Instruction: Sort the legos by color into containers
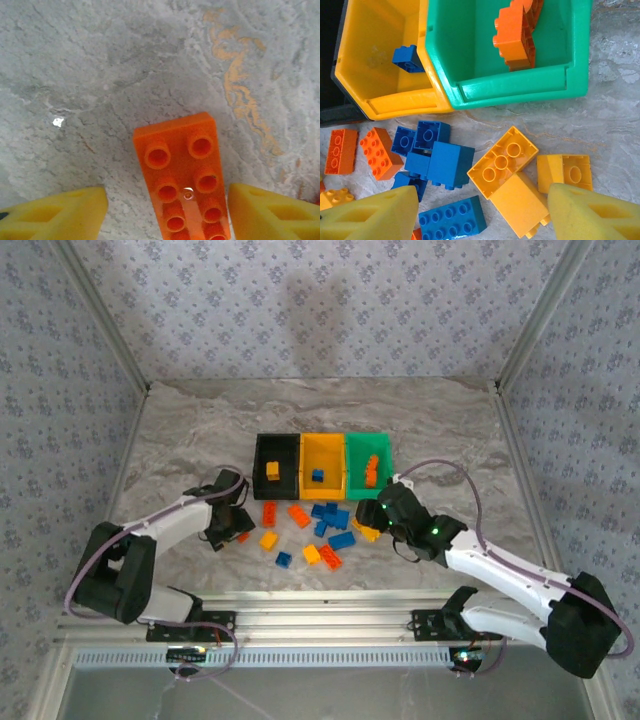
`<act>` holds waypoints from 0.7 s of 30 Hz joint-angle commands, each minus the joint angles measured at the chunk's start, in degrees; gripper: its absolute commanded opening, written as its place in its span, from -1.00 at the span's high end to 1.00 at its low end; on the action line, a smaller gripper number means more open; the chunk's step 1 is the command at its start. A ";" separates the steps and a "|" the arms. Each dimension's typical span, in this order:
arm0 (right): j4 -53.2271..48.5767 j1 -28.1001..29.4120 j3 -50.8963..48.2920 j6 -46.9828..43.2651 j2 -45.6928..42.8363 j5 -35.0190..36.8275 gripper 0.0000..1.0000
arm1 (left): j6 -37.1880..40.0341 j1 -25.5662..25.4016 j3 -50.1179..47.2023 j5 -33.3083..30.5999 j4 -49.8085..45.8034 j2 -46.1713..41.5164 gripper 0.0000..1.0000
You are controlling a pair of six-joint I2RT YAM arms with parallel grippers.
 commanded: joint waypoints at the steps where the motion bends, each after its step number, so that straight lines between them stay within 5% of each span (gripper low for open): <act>1: -2.50 -0.12 -0.53 -0.99 -1.37 1.95 -0.42 | 0.46 0.38 -0.91 2.28 5.15 3.89 -0.20; 8: -1.74 -0.72 -1.80 -0.91 -2.80 2.25 -0.42 | 2.05 0.40 -1.26 2.13 4.25 2.20 0.25; 21: -2.08 -1.75 -2.73 -0.64 -4.13 1.94 -0.42 | 5.35 0.20 -0.23 1.91 1.76 -1.60 0.53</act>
